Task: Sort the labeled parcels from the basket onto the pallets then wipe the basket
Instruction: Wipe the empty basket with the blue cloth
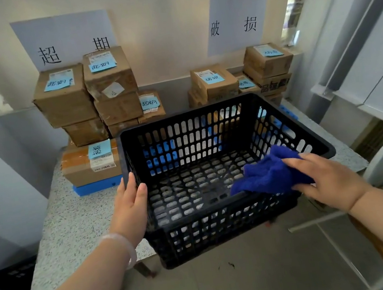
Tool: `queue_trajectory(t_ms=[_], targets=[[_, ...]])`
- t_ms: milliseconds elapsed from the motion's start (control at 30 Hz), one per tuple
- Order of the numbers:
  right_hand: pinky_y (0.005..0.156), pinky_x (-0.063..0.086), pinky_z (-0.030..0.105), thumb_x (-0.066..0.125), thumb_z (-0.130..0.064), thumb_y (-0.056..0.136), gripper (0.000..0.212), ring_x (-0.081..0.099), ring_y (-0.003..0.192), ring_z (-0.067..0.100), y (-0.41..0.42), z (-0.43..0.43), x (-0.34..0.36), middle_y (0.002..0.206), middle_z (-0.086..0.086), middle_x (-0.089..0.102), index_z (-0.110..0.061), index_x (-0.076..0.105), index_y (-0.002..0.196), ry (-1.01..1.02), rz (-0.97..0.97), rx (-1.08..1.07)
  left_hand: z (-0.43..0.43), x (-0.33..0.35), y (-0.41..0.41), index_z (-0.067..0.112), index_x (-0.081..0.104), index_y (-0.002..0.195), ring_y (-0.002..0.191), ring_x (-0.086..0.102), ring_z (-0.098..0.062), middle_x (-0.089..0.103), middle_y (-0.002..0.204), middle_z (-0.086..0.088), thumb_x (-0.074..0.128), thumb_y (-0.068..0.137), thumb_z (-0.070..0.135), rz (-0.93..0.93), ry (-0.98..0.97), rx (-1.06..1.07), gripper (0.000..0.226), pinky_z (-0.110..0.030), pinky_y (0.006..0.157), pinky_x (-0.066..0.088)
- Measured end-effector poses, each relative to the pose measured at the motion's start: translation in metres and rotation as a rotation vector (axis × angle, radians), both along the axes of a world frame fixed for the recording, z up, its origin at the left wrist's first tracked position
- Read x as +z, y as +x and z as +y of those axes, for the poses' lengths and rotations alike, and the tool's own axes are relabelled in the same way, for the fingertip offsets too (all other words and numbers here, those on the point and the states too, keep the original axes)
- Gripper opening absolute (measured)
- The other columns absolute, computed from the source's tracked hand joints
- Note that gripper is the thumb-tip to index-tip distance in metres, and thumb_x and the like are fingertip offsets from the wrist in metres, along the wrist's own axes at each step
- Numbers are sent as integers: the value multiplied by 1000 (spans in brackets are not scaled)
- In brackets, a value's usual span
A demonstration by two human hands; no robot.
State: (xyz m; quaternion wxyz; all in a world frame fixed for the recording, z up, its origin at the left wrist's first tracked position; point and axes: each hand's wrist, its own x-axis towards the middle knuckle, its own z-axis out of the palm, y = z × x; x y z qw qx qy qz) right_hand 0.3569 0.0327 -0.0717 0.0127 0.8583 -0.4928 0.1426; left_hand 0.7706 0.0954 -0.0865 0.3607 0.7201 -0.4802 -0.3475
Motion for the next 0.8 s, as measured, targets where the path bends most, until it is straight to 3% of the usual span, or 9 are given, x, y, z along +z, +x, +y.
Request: queue_trajectory(t_ms=[100,333,467,567,633,733,800], targets=[[79,55,41,87,-19,69,72,65,93,27,18,1,-5,112,5,64,-20,57,134,14,27,66,1,1,-2,38,12,155,150,-1,-10,3,163,11,27,101,52,-6,9,-4,57,-40,120,3],[73,57,40,91,-25,59,79,65,80,26,102,29,-15,99,7,67,-22,51,127,-155,-32,203,2,5,-2,42,7,154,150,-3,-15,-2,164,7,26,99,57,-66,62,-38,60,-44,120,4],[74,56,38,74,-38,71,62,62,80,22,160,48,-26,100,3,66,-26,49,127,-191,-68,236,2,6,-2,47,6,153,150,-1,-15,-5,163,10,27,98,58,-79,56,-50,59,-44,120,7],[75,54,38,53,-47,77,55,63,84,23,207,62,-26,103,2,65,-29,47,129,-94,-115,263,0,3,2,40,10,154,150,0,-16,-3,164,6,30,100,52,-66,9,-50,58,-41,119,7],[79,53,39,52,-49,76,56,63,89,22,231,69,-22,106,-1,64,-33,44,130,3,-141,278,0,5,3,35,16,154,150,0,-15,3,164,5,34,101,47,87,-25,-34,57,-40,120,7],[96,46,36,63,-49,78,63,59,109,14,240,70,-7,122,-10,62,-39,41,137,215,-271,252,10,11,5,44,29,146,149,3,-13,3,162,12,33,99,54,210,-31,-39,49,-44,121,6],[99,43,28,74,-48,77,69,56,114,7,238,68,1,127,-15,60,-41,41,137,327,-365,211,24,11,8,54,41,132,147,5,-5,9,160,17,34,93,67,78,-113,-106,42,-41,121,7]])
